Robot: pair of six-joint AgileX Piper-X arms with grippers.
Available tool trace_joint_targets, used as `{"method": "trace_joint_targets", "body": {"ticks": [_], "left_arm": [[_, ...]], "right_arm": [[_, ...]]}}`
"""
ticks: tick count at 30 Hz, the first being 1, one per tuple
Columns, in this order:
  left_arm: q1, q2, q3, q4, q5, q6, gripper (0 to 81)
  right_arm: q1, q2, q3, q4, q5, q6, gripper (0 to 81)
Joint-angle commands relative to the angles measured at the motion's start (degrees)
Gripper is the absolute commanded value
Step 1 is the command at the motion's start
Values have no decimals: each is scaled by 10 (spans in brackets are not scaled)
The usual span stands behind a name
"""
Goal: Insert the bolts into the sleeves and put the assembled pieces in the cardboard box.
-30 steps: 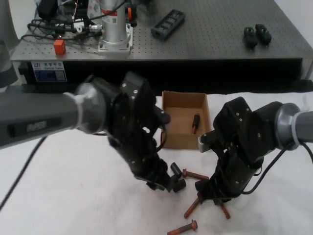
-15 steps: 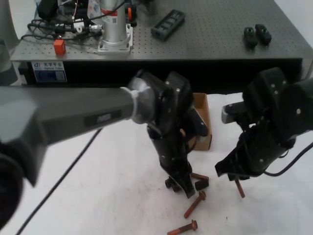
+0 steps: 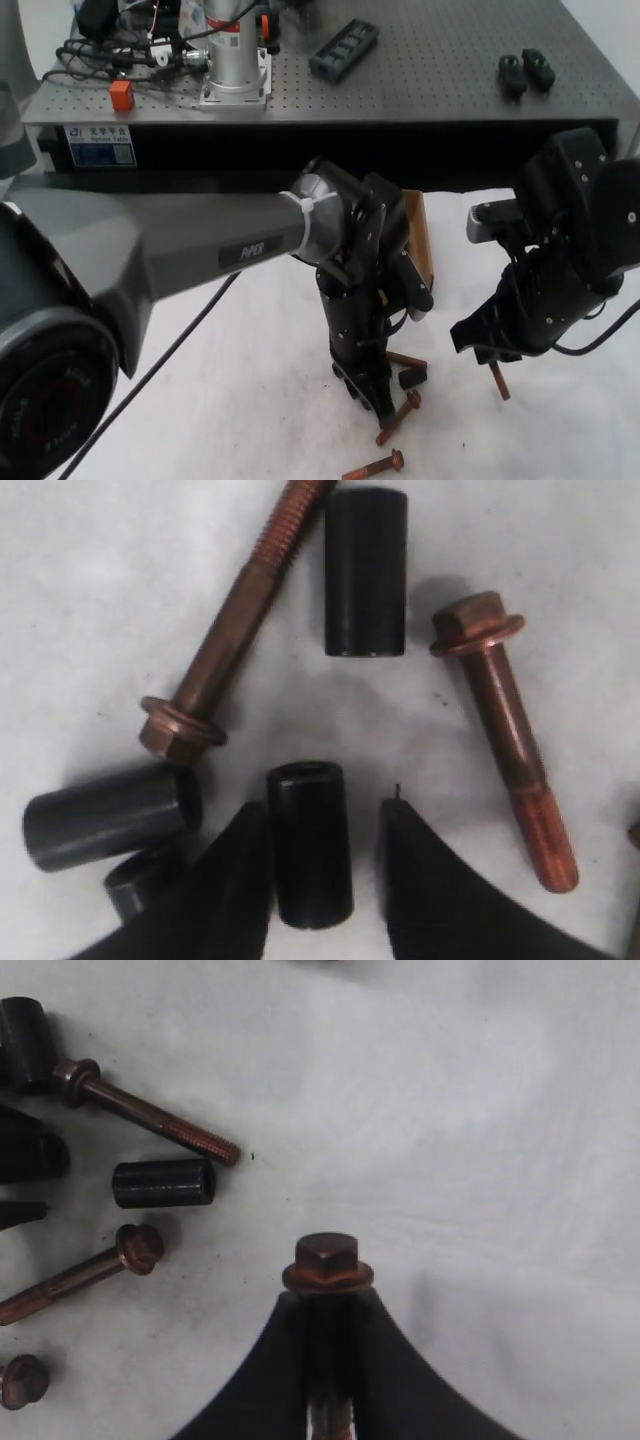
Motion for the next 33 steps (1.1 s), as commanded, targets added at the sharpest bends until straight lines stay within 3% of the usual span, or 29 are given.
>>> {"method": "trace_joint_targets", "body": {"ticks": [1, 4, 6, 10, 13, 17, 20, 22, 25, 33], "left_arm": [[-1, 8, -5, 8, -4, 6, 172], [-1, 8, -5, -9, -2, 0, 39], [-1, 2, -5, -14, -2, -26, 4], [5, -43, -1, -19, 9, -98, 6], [28, -122, 49, -84, 85, -170, 6], [63, -263, 234, -277, 176, -258, 6], [69, -355, 376, -479, 298, -305, 6], [67, -401, 447, -604, 341, -337, 6], [66, -443, 520, -732, 349, -394, 6], [66, -467, 540, -763, 387, -429, 6]], "right_arm": [[-3, -9, -1, 3, -6, 2, 11], [-3, -19, -1, 3, -6, 5, 11], [-3, -31, 0, -5, -15, 6, 11], [-3, -80, 30, -70, -68, 50, 11], [-3, -136, 77, -161, -123, 103, 11], [7, -218, 155, -325, -212, 208, 11], [29, -243, 205, -509, -280, 334, 11], [53, -244, 225, -626, -288, 391, 11], [78, -244, 231, -699, -283, 419, 11], [100, -244, 231, -710, -283, 431, 11]]}}
